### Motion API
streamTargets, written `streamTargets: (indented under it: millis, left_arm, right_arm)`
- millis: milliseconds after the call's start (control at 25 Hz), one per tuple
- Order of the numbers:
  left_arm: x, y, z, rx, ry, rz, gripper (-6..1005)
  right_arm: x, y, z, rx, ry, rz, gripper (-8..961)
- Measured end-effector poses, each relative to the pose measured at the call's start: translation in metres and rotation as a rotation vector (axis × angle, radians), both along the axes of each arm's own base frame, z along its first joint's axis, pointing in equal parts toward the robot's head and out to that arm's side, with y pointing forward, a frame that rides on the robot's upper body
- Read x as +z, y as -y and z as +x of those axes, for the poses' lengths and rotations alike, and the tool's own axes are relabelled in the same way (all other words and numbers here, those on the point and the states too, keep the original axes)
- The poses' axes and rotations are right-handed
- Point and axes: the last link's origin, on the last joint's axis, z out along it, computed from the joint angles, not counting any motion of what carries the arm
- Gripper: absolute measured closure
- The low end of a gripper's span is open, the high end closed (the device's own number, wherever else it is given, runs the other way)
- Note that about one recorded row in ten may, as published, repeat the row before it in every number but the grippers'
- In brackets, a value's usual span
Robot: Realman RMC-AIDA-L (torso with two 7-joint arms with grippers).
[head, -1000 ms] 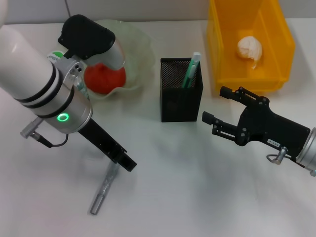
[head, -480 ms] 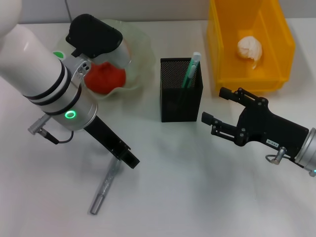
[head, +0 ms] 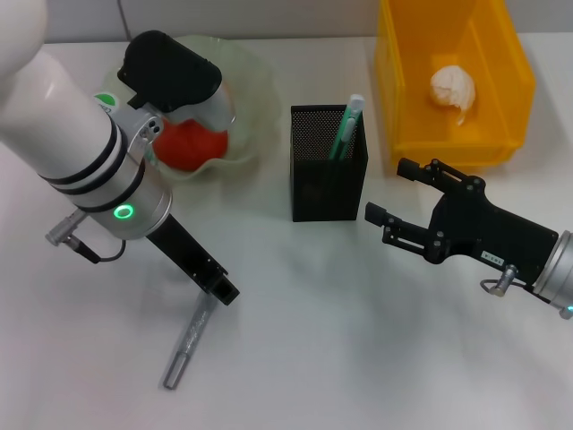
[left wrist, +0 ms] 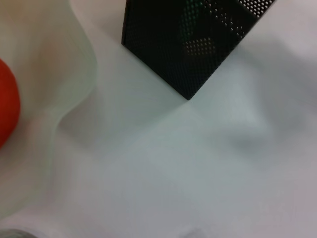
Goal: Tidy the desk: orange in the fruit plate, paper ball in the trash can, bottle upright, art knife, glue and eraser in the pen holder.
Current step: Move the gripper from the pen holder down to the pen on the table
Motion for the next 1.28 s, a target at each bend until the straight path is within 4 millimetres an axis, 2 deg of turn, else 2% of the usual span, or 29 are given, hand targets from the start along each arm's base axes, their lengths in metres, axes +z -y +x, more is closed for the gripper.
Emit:
streamTargets:
  millis: [720,1280]
  left_arm:
    - [-0.002,0.001,-0.007,-0.001,-0.045,-0.015,434]
    - [-0.011,0.004,-0.001,-0.049,-0.071,-0.041,447]
  right_arm:
    - [-0.001,-0.002,-0.002,0.000,-0.003,-0.002,167]
    - [-0.003,0.000,-0.001,-0.010,-0.007,-0.009,168]
